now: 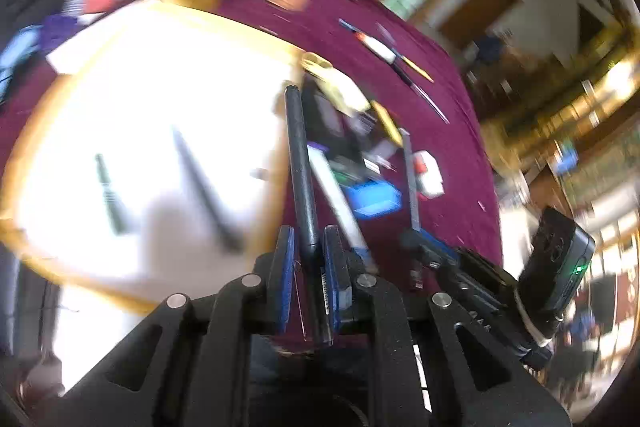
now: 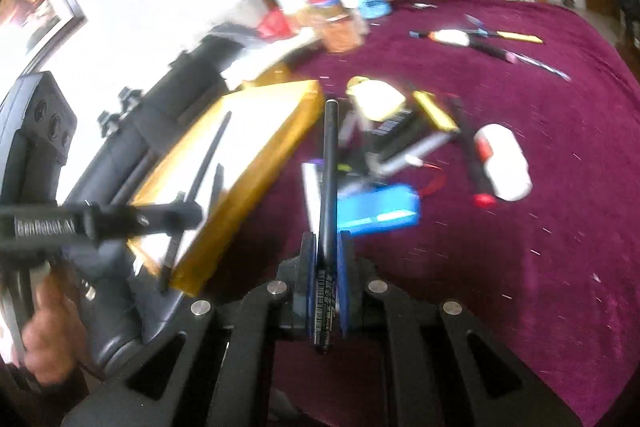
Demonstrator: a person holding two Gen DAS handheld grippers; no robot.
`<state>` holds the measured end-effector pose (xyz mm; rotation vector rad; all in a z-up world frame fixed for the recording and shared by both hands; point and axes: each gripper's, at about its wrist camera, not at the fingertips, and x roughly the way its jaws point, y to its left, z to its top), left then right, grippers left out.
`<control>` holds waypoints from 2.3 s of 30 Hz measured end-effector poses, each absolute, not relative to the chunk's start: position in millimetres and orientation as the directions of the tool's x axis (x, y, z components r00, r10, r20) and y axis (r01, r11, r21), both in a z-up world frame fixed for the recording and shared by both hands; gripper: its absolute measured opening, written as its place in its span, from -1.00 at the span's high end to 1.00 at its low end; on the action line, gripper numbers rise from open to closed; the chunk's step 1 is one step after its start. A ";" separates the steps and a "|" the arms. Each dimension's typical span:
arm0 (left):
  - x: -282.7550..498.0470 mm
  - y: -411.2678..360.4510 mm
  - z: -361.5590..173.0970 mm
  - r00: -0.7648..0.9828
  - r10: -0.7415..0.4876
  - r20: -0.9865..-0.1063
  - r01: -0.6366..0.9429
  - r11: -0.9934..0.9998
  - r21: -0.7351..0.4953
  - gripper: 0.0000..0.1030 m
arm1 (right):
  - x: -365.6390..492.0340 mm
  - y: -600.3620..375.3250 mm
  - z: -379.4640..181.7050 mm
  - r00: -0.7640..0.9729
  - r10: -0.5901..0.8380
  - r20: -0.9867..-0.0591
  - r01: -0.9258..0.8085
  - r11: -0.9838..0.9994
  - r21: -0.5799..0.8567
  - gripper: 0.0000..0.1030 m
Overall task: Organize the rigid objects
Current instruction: 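Grasp a black pen with the left tool while the right tool grasps another black marker, then lower both black pens into the tray beside the lighter and open both tools, then grasp the blue battery pack with the right tool while the left tool grasps a white pen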
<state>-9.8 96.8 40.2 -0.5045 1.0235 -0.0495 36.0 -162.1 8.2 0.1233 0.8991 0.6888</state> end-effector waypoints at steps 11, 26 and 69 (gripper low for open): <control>-15.6 221.9 -15.5 0.540 -0.165 -0.825 -0.424 0.794 -0.436 0.77 | 27.0 -11.5 19.4 0.276 0.638 -0.719 -0.642 0.679 0.356 0.82; -8.6 217.1 -31.8 0.441 0.008 -0.898 -0.419 0.886 -0.198 0.77 | 32.0 85.1 -24.3 0.309 0.434 -0.846 -0.672 0.730 0.129 0.82; 2.8 16.7 4.8 0.517 -0.143 -0.844 -0.098 0.970 -0.225 0.00 | 47.7 -141.9 -14.2 0.349 0.543 -0.764 -0.413 0.820 0.395 0.15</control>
